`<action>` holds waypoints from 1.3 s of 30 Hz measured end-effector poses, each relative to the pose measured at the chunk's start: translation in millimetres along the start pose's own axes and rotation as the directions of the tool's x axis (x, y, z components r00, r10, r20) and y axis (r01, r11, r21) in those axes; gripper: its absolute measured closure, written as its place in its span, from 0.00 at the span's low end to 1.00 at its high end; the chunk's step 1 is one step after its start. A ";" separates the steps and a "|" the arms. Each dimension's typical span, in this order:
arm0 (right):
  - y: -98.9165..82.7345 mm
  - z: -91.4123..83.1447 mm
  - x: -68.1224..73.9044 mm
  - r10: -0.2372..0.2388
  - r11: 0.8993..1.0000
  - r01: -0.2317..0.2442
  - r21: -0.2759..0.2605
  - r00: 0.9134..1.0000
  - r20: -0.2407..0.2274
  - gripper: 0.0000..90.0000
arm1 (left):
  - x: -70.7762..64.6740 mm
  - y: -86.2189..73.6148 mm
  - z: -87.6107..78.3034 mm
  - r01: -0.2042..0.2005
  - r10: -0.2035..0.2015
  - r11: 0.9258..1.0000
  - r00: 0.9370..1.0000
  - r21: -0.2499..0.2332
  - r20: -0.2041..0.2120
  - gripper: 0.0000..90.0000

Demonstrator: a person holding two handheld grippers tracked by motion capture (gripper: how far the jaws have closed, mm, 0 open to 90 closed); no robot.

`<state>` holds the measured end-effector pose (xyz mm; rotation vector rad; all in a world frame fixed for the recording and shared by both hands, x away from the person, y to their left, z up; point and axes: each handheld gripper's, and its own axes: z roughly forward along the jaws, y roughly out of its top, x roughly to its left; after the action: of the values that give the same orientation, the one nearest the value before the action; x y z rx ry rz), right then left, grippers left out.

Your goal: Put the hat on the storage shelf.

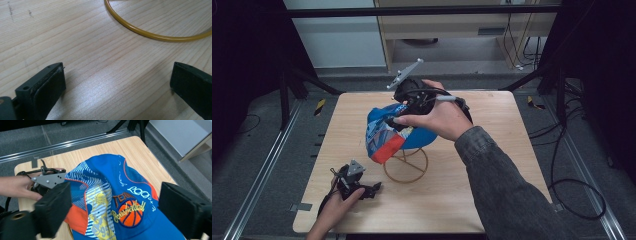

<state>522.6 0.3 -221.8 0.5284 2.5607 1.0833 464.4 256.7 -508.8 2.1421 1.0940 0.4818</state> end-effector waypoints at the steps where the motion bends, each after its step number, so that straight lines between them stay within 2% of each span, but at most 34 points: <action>1: -1.0 -1.0 0.0 -0.003 1.000 0.003 -0.002 1.000 -0.001 0.09 | 0.0 0.0 0.0 0.000 0.000 1.000 1.000 0.000 0.000 0.00; 10: -12.8 -14.9 -1.2 -0.015 0.999 0.016 -0.040 1.000 0.013 0.07 | -0.2 0.0 0.1 0.002 -0.002 1.000 1.000 -0.001 0.000 0.00; 13: -17.6 -18.7 -2.4 -0.001 0.999 0.001 -0.044 1.000 0.015 0.08 | -0.1 -0.1 0.1 0.001 -0.001 1.000 1.000 -0.001 0.000 0.00; 16: -24.0 -23.4 -5.4 0.010 0.999 -0.008 -0.049 0.999 0.047 0.12 | -0.1 0.0 0.1 0.002 -0.002 1.000 1.000 -0.002 0.000 0.00; 28: -44.4 -43.4 -14.4 0.032 0.996 -0.024 -0.084 0.995 0.096 0.13 | -0.3 -0.2 0.2 0.002 -0.002 1.000 1.000 -0.002 -0.001 0.00; 39: -74.7 -64.4 -28.4 0.080 0.993 -0.068 -0.101 0.989 0.124 0.14 | -0.5 -0.1 0.2 0.004 -0.004 1.000 1.000 -0.003 -0.003 0.00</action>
<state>505.0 -100.4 -229.8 0.6511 2.3819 1.1525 464.2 256.2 -509.1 2.1372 1.0981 0.4840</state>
